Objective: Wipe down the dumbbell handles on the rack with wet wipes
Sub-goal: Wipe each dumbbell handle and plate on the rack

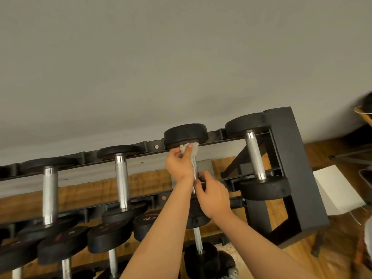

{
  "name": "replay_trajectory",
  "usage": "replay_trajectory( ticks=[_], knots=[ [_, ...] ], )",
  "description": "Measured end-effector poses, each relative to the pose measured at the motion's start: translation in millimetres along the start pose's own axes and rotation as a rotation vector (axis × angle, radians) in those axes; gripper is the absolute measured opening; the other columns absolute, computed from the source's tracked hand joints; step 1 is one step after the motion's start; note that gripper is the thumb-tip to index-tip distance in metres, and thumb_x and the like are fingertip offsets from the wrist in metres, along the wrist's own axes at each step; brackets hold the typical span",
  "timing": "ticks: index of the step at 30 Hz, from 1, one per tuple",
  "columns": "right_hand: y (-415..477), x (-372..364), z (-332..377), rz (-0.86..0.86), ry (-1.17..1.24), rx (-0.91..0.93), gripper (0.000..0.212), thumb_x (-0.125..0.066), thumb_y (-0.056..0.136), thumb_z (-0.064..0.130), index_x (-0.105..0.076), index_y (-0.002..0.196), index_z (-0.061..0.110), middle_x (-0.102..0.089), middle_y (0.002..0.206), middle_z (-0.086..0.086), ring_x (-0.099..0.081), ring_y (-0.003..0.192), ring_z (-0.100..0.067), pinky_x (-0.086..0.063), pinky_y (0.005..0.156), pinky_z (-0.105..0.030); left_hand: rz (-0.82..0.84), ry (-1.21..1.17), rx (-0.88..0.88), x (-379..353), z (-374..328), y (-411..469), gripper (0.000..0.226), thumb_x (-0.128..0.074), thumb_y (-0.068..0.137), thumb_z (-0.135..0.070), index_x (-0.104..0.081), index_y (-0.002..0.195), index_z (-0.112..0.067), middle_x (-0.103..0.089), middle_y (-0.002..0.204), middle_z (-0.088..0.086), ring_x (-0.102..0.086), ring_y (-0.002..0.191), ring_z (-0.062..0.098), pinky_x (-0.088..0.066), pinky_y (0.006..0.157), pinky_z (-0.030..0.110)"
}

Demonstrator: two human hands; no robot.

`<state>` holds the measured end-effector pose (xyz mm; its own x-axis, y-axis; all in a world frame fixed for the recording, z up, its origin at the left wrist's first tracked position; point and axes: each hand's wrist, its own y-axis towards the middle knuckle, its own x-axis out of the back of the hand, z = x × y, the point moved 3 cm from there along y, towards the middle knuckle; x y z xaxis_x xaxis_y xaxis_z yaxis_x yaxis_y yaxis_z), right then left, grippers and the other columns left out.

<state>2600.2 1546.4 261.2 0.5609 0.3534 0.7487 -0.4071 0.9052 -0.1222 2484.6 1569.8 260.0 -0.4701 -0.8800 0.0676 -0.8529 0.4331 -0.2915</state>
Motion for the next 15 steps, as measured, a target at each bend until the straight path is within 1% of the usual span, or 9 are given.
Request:
replay_trajectory(
  ticks=[2, 3, 4, 5, 7, 9, 11, 13, 15],
  knots=[
    [-0.4, -0.6, -0.6, 0.008, 0.006, -0.005, 0.019, -0.046, 0.099, 0.035, -0.055, 0.109, 0.022, -0.066, 0.083, 0.005, -0.064, 0.072, -0.013, -0.054, 0.070, -0.040, -0.011, -0.007, -0.027, 2.1, 2.9, 0.7, 0.013, -0.070, 0.089, -0.022, -0.062, 0.080, -0.018, -0.070, 0.082, 0.001, -0.069, 0.081, 0.015, -0.055, 0.072, 0.026],
    [-0.6, -0.8, -0.8, 0.012, 0.007, -0.008, 0.019, -0.046, 0.099, 0.035, -0.055, 0.109, 0.022, -0.066, 0.083, 0.006, -0.064, 0.072, -0.014, -0.054, 0.070, -0.040, -0.006, -0.018, -0.022, 2.0, 4.2, 1.1, 0.013, -0.070, 0.090, -0.023, -0.062, 0.081, -0.018, -0.070, 0.083, 0.001, -0.069, 0.082, 0.016, -0.054, 0.071, 0.025],
    [-0.6, -0.6, -1.0, 0.011, 0.009, -0.010, 0.019, -0.046, 0.099, 0.034, -0.056, 0.109, 0.022, -0.066, 0.083, 0.006, -0.064, 0.072, -0.014, -0.054, 0.070, -0.040, 0.018, -0.035, -0.004, 0.8, 4.3, 0.9, 0.011, -0.070, 0.089, -0.022, -0.062, 0.086, -0.016, -0.070, 0.086, 0.001, -0.069, 0.084, 0.015, -0.054, 0.071, 0.023],
    [-0.4, -0.5, -1.2, 0.009, 0.011, -0.013, 0.019, -0.046, 0.099, 0.034, -0.056, 0.110, 0.022, -0.066, 0.083, 0.006, -0.064, 0.072, -0.014, -0.054, 0.070, -0.041, 0.047, -0.034, 0.015, -1.1, 3.7, 0.6, 0.015, -0.073, 0.087, -0.022, -0.062, 0.094, -0.015, -0.070, 0.091, 0.000, -0.068, 0.086, 0.014, -0.053, 0.072, 0.020],
    [-0.4, -0.2, -1.0, 0.007, 0.010, -0.015, 0.020, -0.046, 0.099, 0.034, -0.056, 0.111, 0.021, -0.066, 0.083, 0.006, -0.064, 0.072, -0.014, -0.054, 0.070, -0.040, 0.100, 0.007, 0.026, -3.5, 3.1, 1.4, 0.030, -0.077, 0.083, -0.021, -0.061, 0.106, -0.012, -0.069, 0.096, -0.003, -0.066, 0.087, 0.008, -0.050, 0.073, 0.014],
    [-0.6, 0.2, -0.7, 0.012, 0.009, -0.015, 0.020, -0.046, 0.099, 0.033, -0.056, 0.112, 0.021, -0.066, 0.085, 0.005, -0.064, 0.074, -0.013, -0.053, 0.070, -0.037, 0.116, 0.036, 0.003, -2.3, 2.4, 2.4, 0.030, -0.078, 0.082, -0.020, -0.062, 0.106, -0.010, -0.068, 0.093, -0.005, -0.065, 0.083, 0.002, -0.050, 0.072, 0.012],
    [-0.7, 1.1, -0.5, 0.020, 0.011, -0.017, 0.020, -0.046, 0.099, 0.033, -0.056, 0.113, 0.021, -0.067, 0.088, 0.005, -0.064, 0.077, -0.014, -0.053, 0.071, -0.036, 0.112, 0.050, -0.039, 0.0, 3.7, 1.7, 0.021, -0.075, 0.085, -0.019, -0.062, 0.099, -0.010, -0.069, 0.089, -0.005, -0.066, 0.081, 0.002, -0.053, 0.074, 0.017],
    [-0.3, 1.5, -0.9, 0.023, 0.008, -0.020, 0.021, -0.045, 0.099, 0.034, -0.056, 0.113, 0.021, -0.068, 0.089, 0.004, -0.064, 0.078, -0.016, -0.053, 0.072, -0.038, 0.106, 0.061, -0.061, 0.2, 4.3, 0.3, 0.014, -0.071, 0.089, -0.020, -0.062, 0.094, -0.011, -0.069, 0.086, -0.003, -0.066, 0.082, 0.006, -0.054, 0.075, 0.022],
    [-0.2, 1.2, -1.6, 0.025, 0.008, -0.024, 0.022, -0.045, 0.099, 0.033, -0.056, 0.113, 0.022, -0.068, 0.088, 0.004, -0.065, 0.079, -0.016, -0.053, 0.072, -0.038, 0.106, 0.073, -0.033, -1.2, 3.3, 1.8, 0.015, -0.067, 0.092, -0.024, -0.061, 0.094, -0.010, -0.069, 0.087, 0.001, -0.066, 0.083, 0.013, -0.053, 0.074, 0.025]
  ],
)
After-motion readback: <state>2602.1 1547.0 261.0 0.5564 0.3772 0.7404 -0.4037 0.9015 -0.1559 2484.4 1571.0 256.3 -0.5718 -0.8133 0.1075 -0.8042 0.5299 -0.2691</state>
